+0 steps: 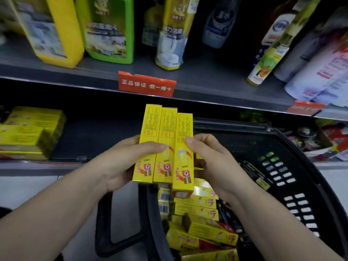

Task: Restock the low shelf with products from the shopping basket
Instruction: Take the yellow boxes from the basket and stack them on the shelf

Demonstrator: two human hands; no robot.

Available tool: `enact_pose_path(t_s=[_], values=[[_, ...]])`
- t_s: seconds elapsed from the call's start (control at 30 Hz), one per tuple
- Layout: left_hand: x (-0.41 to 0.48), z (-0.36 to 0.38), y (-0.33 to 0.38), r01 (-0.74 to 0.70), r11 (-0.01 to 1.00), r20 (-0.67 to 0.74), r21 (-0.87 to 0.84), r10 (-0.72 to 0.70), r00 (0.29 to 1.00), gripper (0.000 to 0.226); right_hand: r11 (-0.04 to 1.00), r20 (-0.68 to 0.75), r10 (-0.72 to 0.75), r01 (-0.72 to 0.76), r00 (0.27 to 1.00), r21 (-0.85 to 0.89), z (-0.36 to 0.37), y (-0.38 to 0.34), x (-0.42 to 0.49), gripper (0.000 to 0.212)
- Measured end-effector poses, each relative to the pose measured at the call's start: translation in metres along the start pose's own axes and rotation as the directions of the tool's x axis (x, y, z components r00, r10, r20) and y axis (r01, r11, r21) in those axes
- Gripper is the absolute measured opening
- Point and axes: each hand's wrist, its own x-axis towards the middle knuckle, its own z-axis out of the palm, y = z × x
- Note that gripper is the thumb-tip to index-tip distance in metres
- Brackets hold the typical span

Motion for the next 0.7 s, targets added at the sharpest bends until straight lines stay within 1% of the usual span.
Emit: enact_pose_path(t_s=[0.03, 0.1, 0.13, 0.17, 0.27, 0.33, 0.37, 0.4, 0.47, 0.5, 0.53, 0.57, 0.67, 0.7], values=[[-0.005, -0.011, 0.001, 0.005, 1.000, -0.023, 0.000, -0.005, 1.000, 0.045, 1.000, 0.058, 0.028, -0.029, 0.998, 0.007, 0.008, -0.005, 0.007, 0.037], [-0.015, -0.034, 0.003, 0.026, 1.000, -0.063, -0.003, -0.026, 0.998, 0.041, 0.997, 0.196, 0.082, -0.080, 0.977, -0.021, 0.025, -0.013, 0.022, 0.062], [-0.020, -0.045, 0.004, 0.038, 0.999, -0.080, -0.011, -0.039, 0.996, 0.041, 0.994, 0.261, 0.106, -0.099, 0.959, -0.042, 0.035, -0.016, 0.029, 0.070], [-0.025, -0.057, 0.004, 0.050, 0.999, -0.099, -0.022, -0.052, 0.994, 0.039, 0.993, 0.321, 0.119, -0.105, 0.940, -0.060, 0.044, -0.019, 0.036, 0.073], [-0.038, -0.088, 0.004, 0.073, 0.996, -0.149, -0.049, -0.079, 0.986, 0.027, 0.984, 0.452, 0.160, -0.102, 0.878, -0.149, 0.075, -0.024, 0.059, 0.068], [-0.044, -0.107, 0.006, 0.079, 0.996, -0.199, -0.045, -0.086, 0.976, 0.029, 0.979, 0.515, 0.186, -0.111, 0.837, -0.173, 0.095, -0.025, 0.075, 0.066], [-0.047, -0.117, 0.007, 0.078, 0.996, -0.230, -0.045, -0.087, 0.969, 0.033, 0.978, 0.543, 0.187, -0.106, 0.819, -0.177, 0.105, -0.023, 0.085, 0.062], [-0.049, -0.127, 0.008, 0.076, 0.996, -0.259, -0.048, -0.086, 0.962, 0.036, 0.975, 0.547, 0.197, -0.104, 0.814, -0.196, 0.116, -0.024, 0.092, 0.051], [-0.050, -0.149, 0.010, 0.065, 0.997, -0.325, -0.035, -0.073, 0.943, 0.036, 0.963, 0.521, 0.216, -0.090, 0.826, -0.255, 0.136, -0.019, 0.111, 0.012], [-0.050, -0.160, 0.011, 0.062, 0.998, -0.384, -0.015, -0.063, 0.921, 0.031, 0.957, 0.501, 0.217, -0.081, 0.838, -0.280, 0.144, -0.015, 0.122, 0.007], [-0.049, -0.174, 0.013, 0.071, 0.997, -0.460, 0.006, -0.060, 0.886, 0.026, 0.946, 0.466, 0.235, -0.089, 0.853, -0.313, 0.153, -0.012, 0.130, 0.012], [-0.047, -0.189, 0.013, 0.096, 0.995, -0.531, 0.021, -0.070, 0.844, 0.024, 0.936, 0.438, 0.239, -0.085, 0.867, -0.343, 0.160, -0.007, 0.141, 0.009], [-0.050, -0.233, 0.013, 0.185, 0.982, -0.652, 0.031, -0.121, 0.748, 0.038, 0.896, 0.346, 0.241, -0.070, 0.907, -0.439, 0.183, -0.002, 0.162, 0.023], [-0.053, -0.247, 0.012, 0.208, 0.978, -0.685, 0.024, -0.135, 0.716, 0.045, 0.881, 0.320, 0.218, -0.045, 0.922, -0.471, 0.189, 0.000, 0.170, 0.026]])
